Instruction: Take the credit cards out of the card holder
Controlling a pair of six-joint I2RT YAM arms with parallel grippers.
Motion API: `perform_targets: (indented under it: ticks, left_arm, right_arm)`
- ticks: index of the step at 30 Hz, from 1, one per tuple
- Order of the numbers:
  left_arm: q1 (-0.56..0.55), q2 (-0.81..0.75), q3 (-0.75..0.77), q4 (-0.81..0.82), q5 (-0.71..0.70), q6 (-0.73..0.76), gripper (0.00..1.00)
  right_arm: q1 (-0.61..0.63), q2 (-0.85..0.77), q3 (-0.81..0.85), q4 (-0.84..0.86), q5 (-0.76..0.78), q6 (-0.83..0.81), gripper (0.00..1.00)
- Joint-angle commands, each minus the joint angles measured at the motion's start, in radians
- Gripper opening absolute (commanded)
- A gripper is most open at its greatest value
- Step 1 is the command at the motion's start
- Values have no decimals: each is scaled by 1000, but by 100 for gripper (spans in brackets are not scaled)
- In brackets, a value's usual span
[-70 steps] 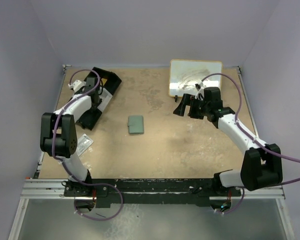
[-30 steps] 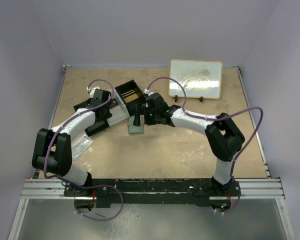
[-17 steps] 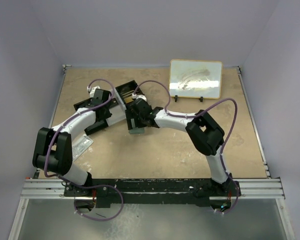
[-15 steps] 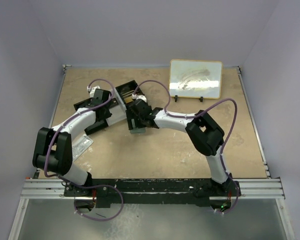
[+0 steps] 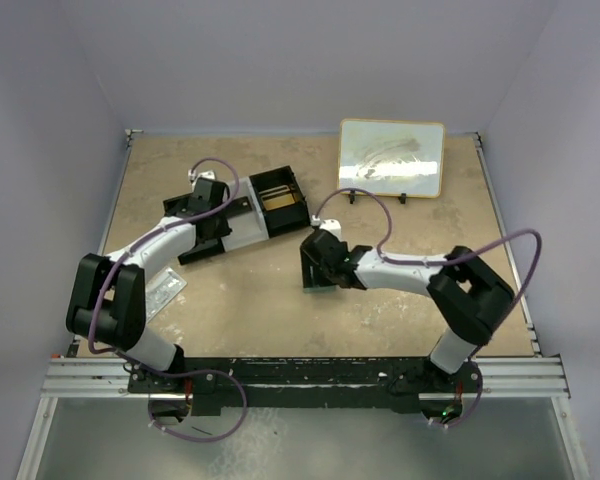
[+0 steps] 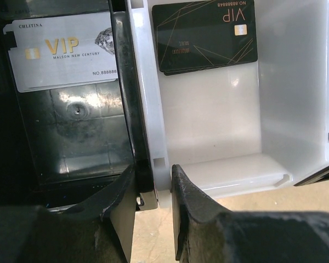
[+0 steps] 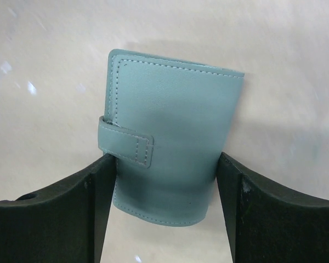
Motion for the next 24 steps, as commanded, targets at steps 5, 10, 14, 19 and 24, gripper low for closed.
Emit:
perform_targets:
  ticks: [5, 10, 14, 19, 24]
  left_arm:
    - [-114, 9, -7, 63, 108, 37, 24]
    - [-198, 27, -6, 65, 108, 34, 26]
    - [-230, 52, 2, 65, 104, 20, 29]
    - [-240, 67, 26, 33, 70, 4, 38]
    - [-240, 46, 37, 1, 46, 2, 42]
  right_arm:
    - [-3, -305, -278, -131, -49, 250, 73]
    - [-3, -464, -377, -171, -62, 345, 74]
    - [-3, -565, -422, -155, -73, 336, 75]
    - [-3, -588, -453, -125, -112, 292, 76]
    - [-3, -568, -440, -128, -163, 254, 81]
